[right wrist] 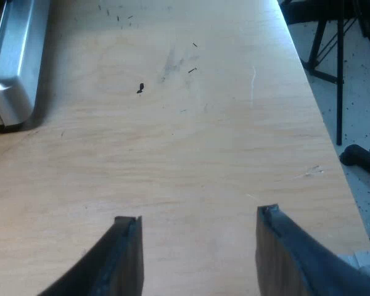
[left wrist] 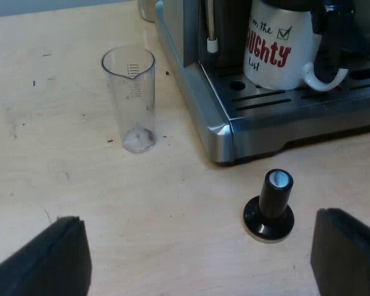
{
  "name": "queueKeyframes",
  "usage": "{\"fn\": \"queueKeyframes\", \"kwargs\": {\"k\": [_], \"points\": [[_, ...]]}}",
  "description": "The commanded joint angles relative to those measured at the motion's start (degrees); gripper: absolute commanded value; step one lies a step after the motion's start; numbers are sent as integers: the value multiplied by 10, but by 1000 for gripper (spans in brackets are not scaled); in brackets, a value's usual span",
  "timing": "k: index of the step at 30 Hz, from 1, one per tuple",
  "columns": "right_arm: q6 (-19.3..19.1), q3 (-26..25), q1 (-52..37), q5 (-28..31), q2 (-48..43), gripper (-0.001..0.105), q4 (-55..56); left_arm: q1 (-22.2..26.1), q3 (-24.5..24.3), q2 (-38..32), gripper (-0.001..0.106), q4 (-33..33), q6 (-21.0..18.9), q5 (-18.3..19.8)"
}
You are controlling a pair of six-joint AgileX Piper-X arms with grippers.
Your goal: Remove mug from coffee machine
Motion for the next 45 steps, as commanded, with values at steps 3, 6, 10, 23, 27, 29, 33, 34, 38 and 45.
{"fn": "queueKeyframes", "kwargs": {"k": [3,6,10,23,27,29,33,34,38,45], "points": [[0,-46,0,-13,1,44,1,1,-26,-17,77,-7,-1,3],[-3,-76,0,-30,29,44,1,1,-38,-6,77,-7,-1,3],[-26,-118,0,-55,75,44,1,1,-52,17,77,-16,-6,24],[-75,-228,62,-138,224,44,-1,-64,-92,130,64,-92,-15,43],[-83,-247,102,-138,255,44,-4,-88,-103,166,63,-115,-15,63],[-83,-256,131,-138,274,44,-5,-103,-108,188,63,-131,-15,70],[-83,-260,176,-138,299,44,-10,-125,-115,216,66,-139,-7,72],[-83,-260,189,-138,307,44,-15,-128,-115,220,67,-139,-3,72],[-81,-260,246,-131,330,44,-53,-139,-115,233,73,-138,3,72],[-81,-260,329,-86,376,44,-107,-139,-115,233,73,-137,3,72]]}}
